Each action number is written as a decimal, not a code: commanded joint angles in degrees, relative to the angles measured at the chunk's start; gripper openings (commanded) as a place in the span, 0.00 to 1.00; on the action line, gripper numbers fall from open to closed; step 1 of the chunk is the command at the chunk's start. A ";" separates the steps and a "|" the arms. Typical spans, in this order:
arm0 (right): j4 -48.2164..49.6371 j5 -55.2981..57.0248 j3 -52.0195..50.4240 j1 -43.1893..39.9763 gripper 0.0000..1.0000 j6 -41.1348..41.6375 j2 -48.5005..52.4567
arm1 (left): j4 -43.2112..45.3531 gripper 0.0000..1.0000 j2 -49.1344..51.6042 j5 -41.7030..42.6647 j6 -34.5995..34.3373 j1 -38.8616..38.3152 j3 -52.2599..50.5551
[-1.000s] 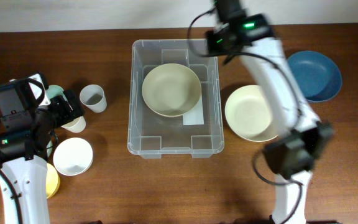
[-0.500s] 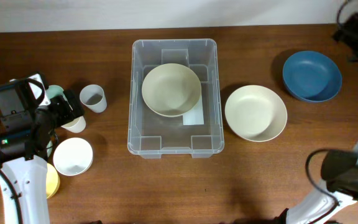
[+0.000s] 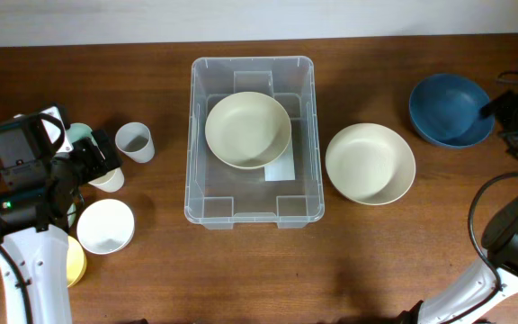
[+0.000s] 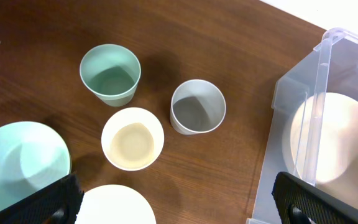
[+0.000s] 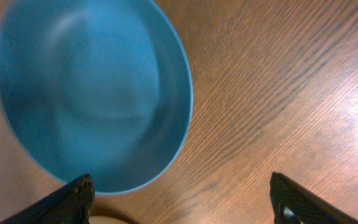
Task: Pack container
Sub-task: 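Move the right gripper to the dark blue bowl rim and grasp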
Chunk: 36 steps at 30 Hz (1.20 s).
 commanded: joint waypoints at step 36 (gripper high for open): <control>27.91 -4.61 -20.24 1.18 0.26 0.50 5.64 | 0.15 1.00 -0.02 0.85 -0.50 0.20 1.46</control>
